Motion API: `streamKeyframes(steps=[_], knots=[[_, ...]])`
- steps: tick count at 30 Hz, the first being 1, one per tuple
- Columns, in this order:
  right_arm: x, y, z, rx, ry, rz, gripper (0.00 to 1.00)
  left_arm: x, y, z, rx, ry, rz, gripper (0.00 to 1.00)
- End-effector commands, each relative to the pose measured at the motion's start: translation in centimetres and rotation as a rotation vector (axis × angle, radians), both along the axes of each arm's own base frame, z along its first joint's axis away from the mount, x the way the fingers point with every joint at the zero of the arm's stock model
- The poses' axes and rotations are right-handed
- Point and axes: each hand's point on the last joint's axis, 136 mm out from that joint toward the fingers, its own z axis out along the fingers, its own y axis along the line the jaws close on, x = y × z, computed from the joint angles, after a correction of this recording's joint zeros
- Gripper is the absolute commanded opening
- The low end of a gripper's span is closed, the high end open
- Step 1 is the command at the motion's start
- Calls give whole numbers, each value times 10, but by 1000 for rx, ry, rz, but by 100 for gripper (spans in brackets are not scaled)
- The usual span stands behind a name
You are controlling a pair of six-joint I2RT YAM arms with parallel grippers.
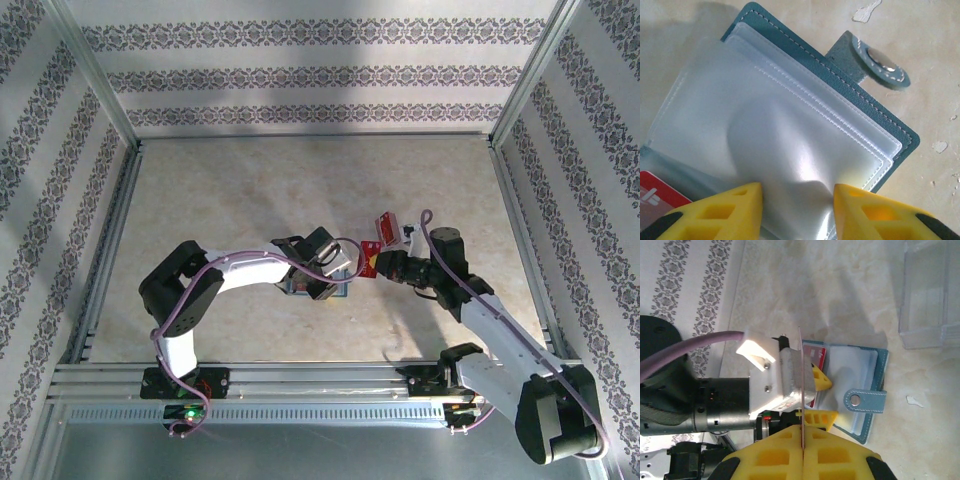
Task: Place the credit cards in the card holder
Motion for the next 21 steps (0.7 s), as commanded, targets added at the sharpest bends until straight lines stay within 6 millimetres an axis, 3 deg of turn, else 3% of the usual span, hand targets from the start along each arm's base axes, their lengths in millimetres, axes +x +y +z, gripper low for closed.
streamKeyframes(steps=[1, 6, 15, 21], knots=[[7, 3, 1, -5, -15, -6, 0, -10, 2, -7, -1, 17, -21, 35], [11, 7, -7, -10, 20, 0, 0, -12, 4, -8, -27, 26, -17, 25], [21, 22, -22, -42, 65, 20, 0, -6, 6, 10, -116, 33, 10, 24], [40, 34, -32, -66, 71, 6, 0, -5, 6, 12, -157, 53, 29, 24]])
